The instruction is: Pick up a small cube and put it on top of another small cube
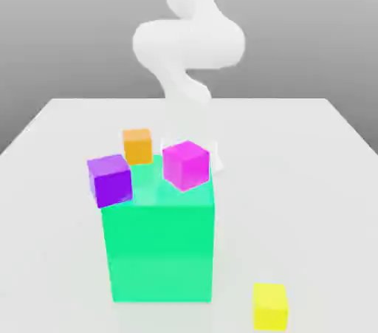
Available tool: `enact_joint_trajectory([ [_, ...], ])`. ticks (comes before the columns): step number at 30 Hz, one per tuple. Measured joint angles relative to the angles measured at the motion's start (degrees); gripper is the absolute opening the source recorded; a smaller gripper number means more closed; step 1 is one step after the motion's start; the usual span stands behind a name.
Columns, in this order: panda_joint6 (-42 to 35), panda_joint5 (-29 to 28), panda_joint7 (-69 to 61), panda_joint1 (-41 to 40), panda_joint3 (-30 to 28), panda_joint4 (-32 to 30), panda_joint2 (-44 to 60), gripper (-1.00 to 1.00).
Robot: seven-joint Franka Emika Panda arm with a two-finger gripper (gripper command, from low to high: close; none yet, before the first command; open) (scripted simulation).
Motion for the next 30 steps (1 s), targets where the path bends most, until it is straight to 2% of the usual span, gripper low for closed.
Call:
enact_joint_trajectory([
  [10, 6.6, 6.7, -26.0, 12.8, -7.5, -2.6, 18.8, 0.0],
  [20, 13.1, 12.6, -51.0, 20.0, -9.0, -5.1, 37.2, 0.0],
  [25, 16.8, 12.1, -61.1, 21.6, -8.1, -6.5, 45.8, 0.0],
  [30, 20.9, 7.2, -68.1, 22.2, -7.5, -8.1, 53.7, 0.0],
])
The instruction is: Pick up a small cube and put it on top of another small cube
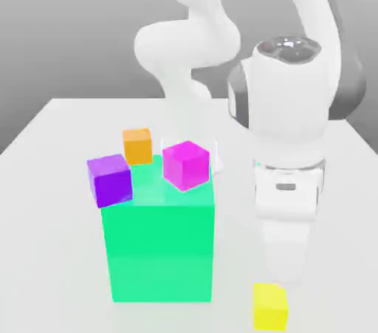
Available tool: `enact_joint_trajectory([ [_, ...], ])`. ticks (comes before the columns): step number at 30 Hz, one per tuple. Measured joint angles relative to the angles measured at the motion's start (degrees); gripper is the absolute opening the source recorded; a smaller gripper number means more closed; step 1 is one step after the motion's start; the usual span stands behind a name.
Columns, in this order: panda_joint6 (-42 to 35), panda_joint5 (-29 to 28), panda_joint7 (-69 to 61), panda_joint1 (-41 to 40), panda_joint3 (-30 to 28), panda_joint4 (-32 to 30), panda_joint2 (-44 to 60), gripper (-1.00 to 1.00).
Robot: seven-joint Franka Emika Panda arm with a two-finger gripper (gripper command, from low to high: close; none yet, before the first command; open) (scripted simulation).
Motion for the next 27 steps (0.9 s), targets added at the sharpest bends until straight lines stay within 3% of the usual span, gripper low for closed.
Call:
enact_joint_trajectory([
  [5, 7.0, 0.3, -3.7, -1.0, 1.9, 1.1, 9.6, 0.0],
  [6, 8.7, 1.0, -4.2, -1.7, 2.7, 1.4, 11.7, -1.0],
  [14, 7.8, 0.6, -4.0, -1.4, 2.4, 1.3, 10.8, -1.0],
  [19, -0.9, -3.0, -3.2, 0.0, 0.5, 0.5, 1.9, -1.0],
  [27, -18.9, -6.1, -27.8, -6.7, -2.3, 3.0, -12.1, -1.0],
])
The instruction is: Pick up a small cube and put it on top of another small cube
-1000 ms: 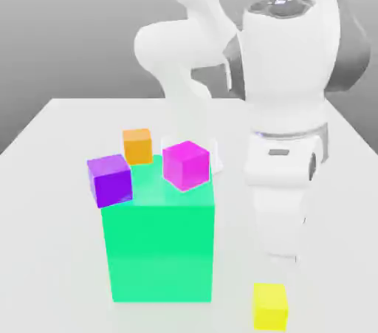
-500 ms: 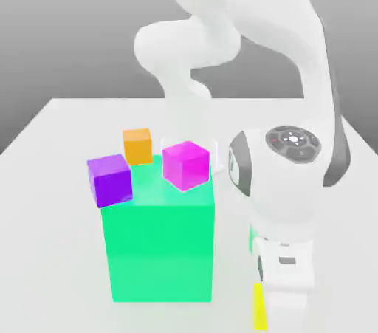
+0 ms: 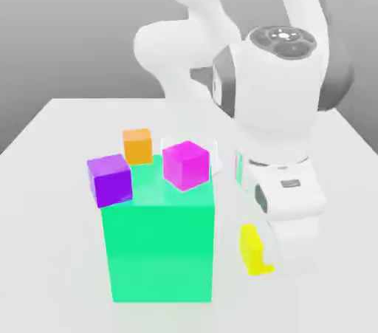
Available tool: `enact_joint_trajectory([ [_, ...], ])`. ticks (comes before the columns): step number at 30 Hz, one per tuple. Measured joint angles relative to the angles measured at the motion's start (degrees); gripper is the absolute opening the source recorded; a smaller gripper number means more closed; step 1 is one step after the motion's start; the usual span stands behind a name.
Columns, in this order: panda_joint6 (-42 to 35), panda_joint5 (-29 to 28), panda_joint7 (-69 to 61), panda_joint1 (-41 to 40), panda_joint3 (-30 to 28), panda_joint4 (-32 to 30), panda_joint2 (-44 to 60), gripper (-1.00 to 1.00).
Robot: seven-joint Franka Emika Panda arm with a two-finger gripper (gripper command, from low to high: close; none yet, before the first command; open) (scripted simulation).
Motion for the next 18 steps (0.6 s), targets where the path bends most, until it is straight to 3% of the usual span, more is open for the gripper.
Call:
enact_joint_trajectory([
  [12, -20.1, -13.2, -32.9, -8.6, -9.0, 0.8, -21.8, -1.0],
  [17, -13.4, -13.2, -38.1, -8.8, -12.8, -4.4, -21.5, -1.0],
  [18, -11.1, -13.2, -38.3, -8.7, -13.3, -5.7, -20.6, 1.0],
])
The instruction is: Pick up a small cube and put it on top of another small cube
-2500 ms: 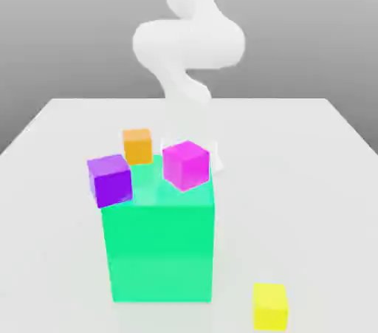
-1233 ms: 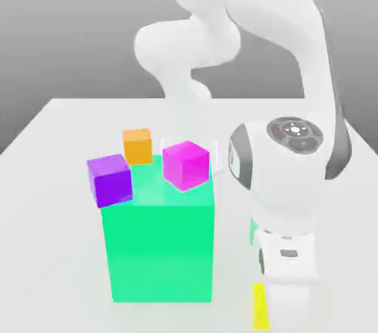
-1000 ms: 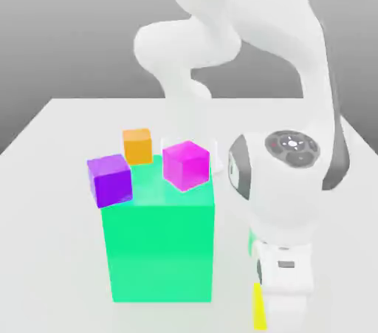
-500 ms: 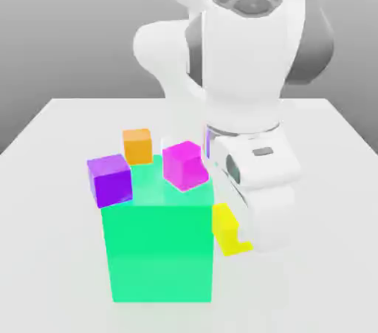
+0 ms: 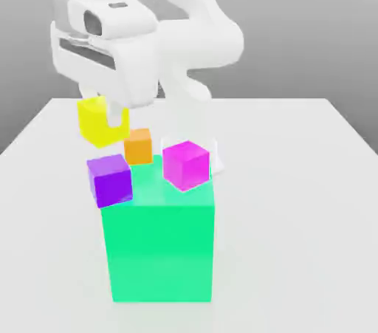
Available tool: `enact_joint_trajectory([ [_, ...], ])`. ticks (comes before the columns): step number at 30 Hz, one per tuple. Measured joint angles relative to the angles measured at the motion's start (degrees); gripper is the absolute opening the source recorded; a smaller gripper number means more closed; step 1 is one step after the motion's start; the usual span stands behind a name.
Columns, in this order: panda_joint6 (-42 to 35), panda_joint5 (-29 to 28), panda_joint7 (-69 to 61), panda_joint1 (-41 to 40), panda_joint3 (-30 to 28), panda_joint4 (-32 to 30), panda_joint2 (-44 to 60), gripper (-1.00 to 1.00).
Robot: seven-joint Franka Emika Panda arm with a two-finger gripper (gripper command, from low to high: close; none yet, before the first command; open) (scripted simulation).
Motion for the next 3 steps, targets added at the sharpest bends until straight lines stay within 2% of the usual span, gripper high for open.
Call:
enact_joint_trajectory([
  [3, 0.0, 0.0, 0.0, 0.0, 0.0, 0.0, 0.0, 1.0],
])
